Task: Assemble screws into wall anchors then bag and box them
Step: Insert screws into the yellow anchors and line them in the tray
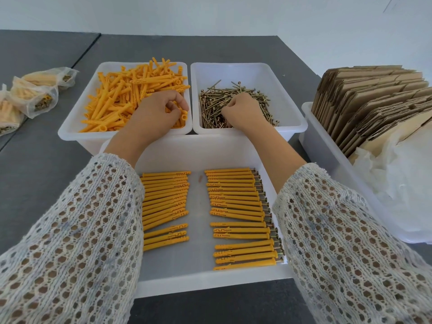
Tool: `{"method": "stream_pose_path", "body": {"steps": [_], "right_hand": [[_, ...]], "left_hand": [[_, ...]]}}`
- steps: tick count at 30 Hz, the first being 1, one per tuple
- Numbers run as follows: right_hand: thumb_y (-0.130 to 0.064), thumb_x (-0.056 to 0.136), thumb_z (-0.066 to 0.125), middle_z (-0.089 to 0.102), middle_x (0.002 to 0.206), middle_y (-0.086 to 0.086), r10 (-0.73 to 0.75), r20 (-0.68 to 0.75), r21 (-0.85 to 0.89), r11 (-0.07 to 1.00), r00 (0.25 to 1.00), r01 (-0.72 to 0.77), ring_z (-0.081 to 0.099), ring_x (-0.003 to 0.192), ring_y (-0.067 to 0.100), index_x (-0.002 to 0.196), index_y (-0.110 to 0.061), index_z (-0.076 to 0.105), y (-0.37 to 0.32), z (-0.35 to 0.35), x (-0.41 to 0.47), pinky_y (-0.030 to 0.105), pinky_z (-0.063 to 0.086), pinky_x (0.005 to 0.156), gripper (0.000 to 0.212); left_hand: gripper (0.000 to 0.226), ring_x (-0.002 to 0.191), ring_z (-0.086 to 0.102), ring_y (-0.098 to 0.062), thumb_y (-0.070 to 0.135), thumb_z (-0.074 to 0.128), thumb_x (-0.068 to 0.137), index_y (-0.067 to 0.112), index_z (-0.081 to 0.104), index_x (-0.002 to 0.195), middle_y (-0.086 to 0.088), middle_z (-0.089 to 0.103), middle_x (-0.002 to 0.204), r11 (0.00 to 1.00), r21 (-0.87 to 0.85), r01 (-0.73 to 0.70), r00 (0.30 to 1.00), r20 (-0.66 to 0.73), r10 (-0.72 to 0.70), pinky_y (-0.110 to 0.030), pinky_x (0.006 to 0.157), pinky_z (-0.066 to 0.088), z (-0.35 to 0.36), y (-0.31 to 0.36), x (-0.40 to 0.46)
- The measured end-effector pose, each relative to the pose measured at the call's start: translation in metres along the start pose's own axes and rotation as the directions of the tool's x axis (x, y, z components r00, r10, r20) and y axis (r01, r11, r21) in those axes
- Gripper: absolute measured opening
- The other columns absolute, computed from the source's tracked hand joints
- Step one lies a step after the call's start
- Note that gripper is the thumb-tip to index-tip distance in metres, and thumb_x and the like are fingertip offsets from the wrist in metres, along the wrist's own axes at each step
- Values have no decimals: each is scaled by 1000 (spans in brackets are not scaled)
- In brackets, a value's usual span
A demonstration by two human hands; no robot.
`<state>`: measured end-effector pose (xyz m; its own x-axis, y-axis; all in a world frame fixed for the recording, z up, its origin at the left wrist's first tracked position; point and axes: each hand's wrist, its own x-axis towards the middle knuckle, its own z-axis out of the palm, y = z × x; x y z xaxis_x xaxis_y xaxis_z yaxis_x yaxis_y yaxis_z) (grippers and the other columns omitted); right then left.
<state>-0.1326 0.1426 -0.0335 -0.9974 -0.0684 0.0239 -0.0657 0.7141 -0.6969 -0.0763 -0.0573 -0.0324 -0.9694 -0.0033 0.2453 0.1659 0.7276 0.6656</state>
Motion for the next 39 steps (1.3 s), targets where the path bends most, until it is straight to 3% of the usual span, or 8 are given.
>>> {"method": "stream_pose_path", "body": {"steps": [4,7,10,14,21,25,34,39], "right_hand": [[-4,86,47,50,70,9,-2,-170,176,984,985,33,47,64,20,71,-13,49,-2,-1,1,30,40,60,17],[-8,95,53,55,64,8,141,-131,475,878,981,-62,44,49,16,73,-9,53,-7,-7,3,27,39,52,22],[-8,96,58,55,63,5,258,76,840,503,963,-201,40,40,9,84,-8,56,-12,-13,3,20,35,39,13],[-7,98,57,55,65,4,228,267,944,133,936,-302,46,52,11,84,-6,57,-16,-13,-2,19,39,43,14],[-9,99,53,62,73,0,128,264,912,288,956,-291,42,52,11,90,-10,56,-30,-6,-14,18,32,44,10],[-7,100,51,63,77,3,100,268,900,329,958,-286,35,53,10,110,-8,51,-35,-2,-15,17,29,42,10],[-5,98,54,65,75,9,41,247,914,322,968,-247,45,50,10,94,-5,57,-36,2,-18,19,39,44,5],[-6,98,55,63,74,10,67,258,911,316,964,-265,51,54,12,90,-4,57,-35,3,-18,20,46,49,9]], "left_hand": [[23,70,51,-4,11,52,97,30,64,96,13,57,85,1000,16,8,1000,5,-8,-22,63,40,0,1,-1],[21,68,51,-11,12,50,95,27,65,98,8,58,84,1000,-9,8,999,51,-8,-29,64,43,-1,3,-3],[16,66,49,-8,19,53,92,29,65,97,9,57,83,1000,-27,11,996,89,-9,-27,61,40,-2,4,-4],[14,65,48,-4,21,54,93,32,63,94,12,56,82,1000,-11,4,997,76,-3,-26,59,37,0,3,-3],[17,69,57,-17,16,50,98,25,64,100,1,63,82,993,40,-110,985,-130,115,-38,71,51,3,4,-5],[19,75,58,-17,14,46,100,13,64,104,5,59,87,959,71,-274,882,-379,281,-33,69,47,4,8,-11],[28,67,36,-10,35,42,108,17,50,88,8,42,78,925,233,-301,827,-419,375,-30,57,23,7,7,-14],[30,59,39,-14,32,41,108,11,55,93,6,47,72,935,199,-294,805,-475,355,-29,52,29,8,7,-15]]}}
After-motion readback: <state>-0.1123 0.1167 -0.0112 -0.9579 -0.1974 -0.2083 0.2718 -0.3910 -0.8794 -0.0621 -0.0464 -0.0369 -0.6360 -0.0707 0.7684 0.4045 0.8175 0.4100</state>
